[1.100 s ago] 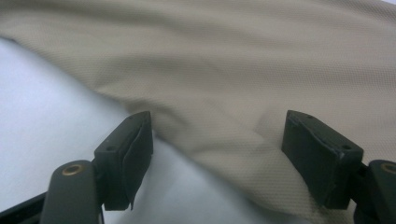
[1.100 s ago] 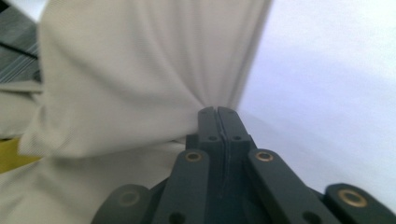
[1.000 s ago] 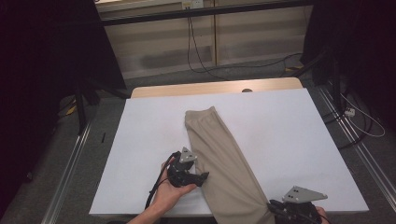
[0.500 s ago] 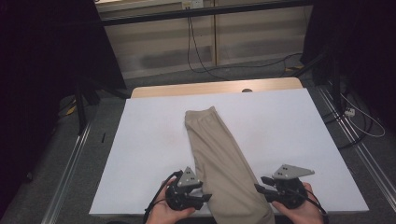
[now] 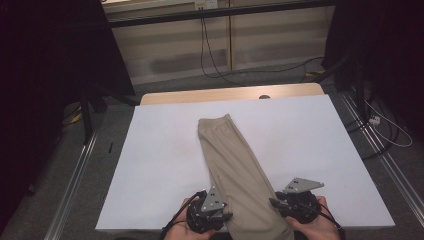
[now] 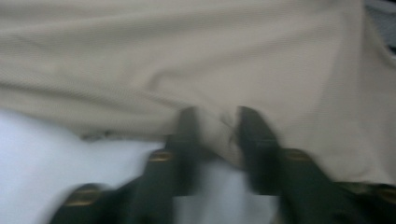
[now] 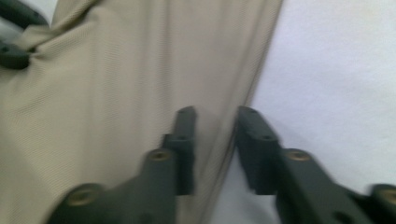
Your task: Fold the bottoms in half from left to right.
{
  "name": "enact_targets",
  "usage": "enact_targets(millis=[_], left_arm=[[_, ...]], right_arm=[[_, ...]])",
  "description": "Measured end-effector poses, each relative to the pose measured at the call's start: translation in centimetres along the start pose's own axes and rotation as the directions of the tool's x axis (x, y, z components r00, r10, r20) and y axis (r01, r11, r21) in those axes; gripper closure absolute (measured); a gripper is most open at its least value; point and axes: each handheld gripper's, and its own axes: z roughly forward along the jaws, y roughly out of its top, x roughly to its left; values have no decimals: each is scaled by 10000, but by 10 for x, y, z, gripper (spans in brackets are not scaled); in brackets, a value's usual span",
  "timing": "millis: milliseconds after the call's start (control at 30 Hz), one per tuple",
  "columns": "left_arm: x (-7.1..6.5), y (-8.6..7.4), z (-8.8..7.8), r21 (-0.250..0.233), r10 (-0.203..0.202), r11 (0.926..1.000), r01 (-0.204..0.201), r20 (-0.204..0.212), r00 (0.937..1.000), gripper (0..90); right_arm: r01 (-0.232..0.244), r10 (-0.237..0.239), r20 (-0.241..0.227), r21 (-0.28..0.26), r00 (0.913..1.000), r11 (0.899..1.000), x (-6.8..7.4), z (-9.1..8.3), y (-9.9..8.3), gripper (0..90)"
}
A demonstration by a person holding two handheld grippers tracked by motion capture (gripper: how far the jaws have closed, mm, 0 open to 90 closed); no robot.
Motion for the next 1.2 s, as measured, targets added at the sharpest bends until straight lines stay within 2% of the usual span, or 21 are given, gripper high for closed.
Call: enact_targets(millis=[67, 100, 167, 200, 333, 367, 433, 633, 700, 767, 867, 967, 1000, 1067, 1200], left_arm=[[1, 1, -1, 119, -90, 9999, 88, 192, 9998, 851], [1, 1, -2, 192, -119, 9997, 116, 189, 9998, 863], [2, 1, -4, 326, -234, 9992, 225, 296, 9993, 872], [3, 0, -6, 371, -374, 9987, 360, 391, 9985, 874], [8, -6, -15, 575, -477, 9974, 439, 669, 9966, 876], [7, -7, -16, 606, -599, 9966, 555, 724, 9956, 876], [5, -9, -20, 601, -505, 9972, 456, 839, 9952, 876], [0, -22, -33, 729, -693, 9955, 612, 1151, 9909, 876], [-1, -26, -37, 640, -904, 9945, 830, 1232, 9883, 875], [-2, -26, -40, 606, -838, 9952, 764, 1292, 9881, 875], [-7, -32, -43, 588, -964, 9943, 893, 1314, 9866, 875], [-4, -30, -45, 403, -1016, 9945, 969, 1389, 9851, 869], [-3, -29, -45, 378, -1043, 9943, 999, 1424, 9843, 861], [-1, -29, -46, 205, -1185, 9929, 1168, 1306, 9843, 812], [5, -26, -50, -349, -1494, 9878, 1518, 627, 9868, 564]], right_arm=[[-208, 211, -400, 83, 9990, 9997, 1, -1, 0, 884], [-314, 316, -374, 69, 9988, 9995, 2, -1, 0, 889], [-225, 228, -294, 126, 9993, 9997, 4, -2, 0, 895], [-332, 335, -289, 131, 9990, 9994, 5, -3, -1, 896], [-632, 644, -614, 222, 9960, 9978, 9, -9, -5, 898], [-658, 673, -622, 251, 9958, 9975, 11, -10, -6, 898], [-537, 552, -635, 250, 9965, 9982, 18, -15, -8, 899], [-613, 649, -1132, 349, 9915, 9975, 34, -23, -20, 899], [-511, 548, -1205, 338, 9912, 9981, 40, -26, -24, 899], [-413, 454, -1179, 369, 9920, 9985, 44, -28, -27, 899], [-348, 404, -1452, 411, 9886, 9985, 49, -28, -28, 899], [-204, 261, -1512, 393, 9882, 9990, 53, -28, -29, 892], [-220, 260, -1502, 283, 9883, 9994, 51, -27, -28, 867], [-267, 271, -1370, 51, 9902, 9996, 47, -27, -26, 745], [-435, 373, -1054, -571, 9937, 9974, 35, -26, -21, 551]])
